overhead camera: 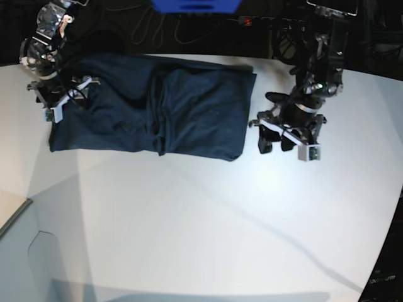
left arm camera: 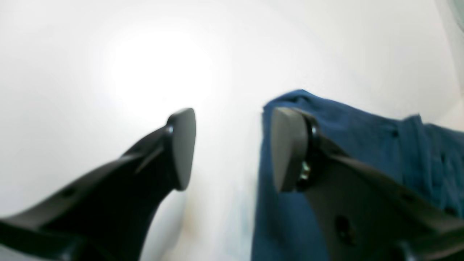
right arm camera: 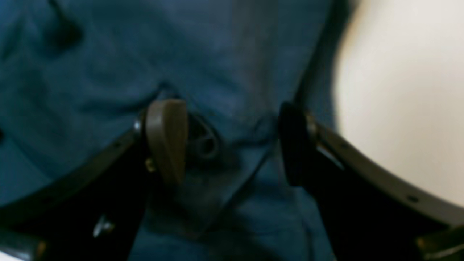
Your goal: Layout the t-shirt on the table in an organized manner, then fold the t-shirt properly
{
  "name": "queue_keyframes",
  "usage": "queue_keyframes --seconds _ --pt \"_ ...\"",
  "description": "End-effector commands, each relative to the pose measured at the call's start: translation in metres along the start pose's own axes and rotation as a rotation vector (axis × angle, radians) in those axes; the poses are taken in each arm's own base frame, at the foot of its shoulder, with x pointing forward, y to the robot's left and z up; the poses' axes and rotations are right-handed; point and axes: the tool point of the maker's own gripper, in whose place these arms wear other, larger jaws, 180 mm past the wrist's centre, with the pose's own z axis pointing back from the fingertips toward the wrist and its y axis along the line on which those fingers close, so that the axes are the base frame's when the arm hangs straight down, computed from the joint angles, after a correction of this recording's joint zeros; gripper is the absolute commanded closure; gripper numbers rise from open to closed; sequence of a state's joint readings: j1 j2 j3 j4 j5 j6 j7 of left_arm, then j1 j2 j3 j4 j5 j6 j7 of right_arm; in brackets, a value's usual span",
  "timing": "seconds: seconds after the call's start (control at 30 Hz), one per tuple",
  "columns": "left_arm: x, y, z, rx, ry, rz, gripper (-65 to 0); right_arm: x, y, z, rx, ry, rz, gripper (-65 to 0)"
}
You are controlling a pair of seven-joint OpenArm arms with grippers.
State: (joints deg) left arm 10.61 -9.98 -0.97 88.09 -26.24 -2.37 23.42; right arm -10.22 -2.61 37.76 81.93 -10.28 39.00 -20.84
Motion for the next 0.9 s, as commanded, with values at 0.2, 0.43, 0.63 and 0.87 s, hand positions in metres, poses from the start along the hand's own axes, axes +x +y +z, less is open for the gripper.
queue_keyframes --seconds 0.2,0.43,0.63,0.87 --pt "0.005 0.005 0.005 0.006 -0.027 0.008 -32.6 0.007 -0.026 -0.01 -0.015 -0.023 -0.035 -40.0" --pt "0.005 0.009 0.006 0.013 -0.025 0.008 -32.6 0.018 -0.047 -0.002 -0.063 -0.047 -0.021 -40.0" --pt "0.001 0.009 0.007 0.015 -0.02 0.009 -32.6 0.039 -0.054 0.009 -0.094 -0.098 0.019 -40.0" --pt "-0.003 0.015 0.011 0.031 -0.013 0.014 -32.6 0.037 -0.056 0.022 -0.112 -0.094 0.06 -40.0"
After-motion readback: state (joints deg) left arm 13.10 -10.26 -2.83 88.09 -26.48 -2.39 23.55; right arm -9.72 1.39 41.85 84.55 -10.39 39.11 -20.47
